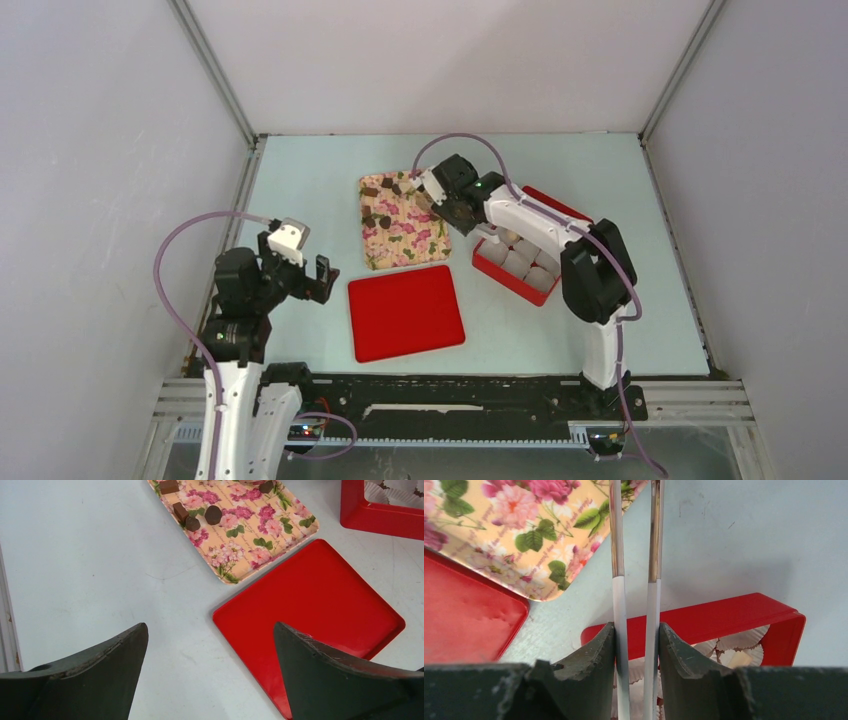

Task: Pack the chocolate

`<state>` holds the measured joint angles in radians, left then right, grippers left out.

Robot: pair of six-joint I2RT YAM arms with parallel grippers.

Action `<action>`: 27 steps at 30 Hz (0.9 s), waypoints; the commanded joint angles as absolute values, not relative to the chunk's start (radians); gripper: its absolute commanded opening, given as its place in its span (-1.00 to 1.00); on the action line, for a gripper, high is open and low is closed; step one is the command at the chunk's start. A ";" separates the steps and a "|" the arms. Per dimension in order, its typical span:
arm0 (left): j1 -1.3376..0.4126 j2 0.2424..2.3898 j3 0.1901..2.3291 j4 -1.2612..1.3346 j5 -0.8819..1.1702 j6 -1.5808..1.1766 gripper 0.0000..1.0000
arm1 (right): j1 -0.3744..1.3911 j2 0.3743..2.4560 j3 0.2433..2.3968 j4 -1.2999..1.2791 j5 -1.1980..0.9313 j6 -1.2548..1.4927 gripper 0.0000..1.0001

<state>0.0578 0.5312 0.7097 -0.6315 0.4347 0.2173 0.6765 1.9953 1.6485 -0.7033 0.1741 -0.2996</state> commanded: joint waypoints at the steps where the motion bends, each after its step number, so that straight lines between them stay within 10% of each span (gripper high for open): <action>1: 0.071 0.520 0.689 -0.602 0.459 0.203 0.97 | 0.690 1.876 1.685 -0.672 0.176 -0.302 -0.55; 27: -0.074 0.755 0.798 -0.654 0.515 0.240 0.97 | 0.452 1.246 1.286 -0.848 0.044 -0.327 -0.60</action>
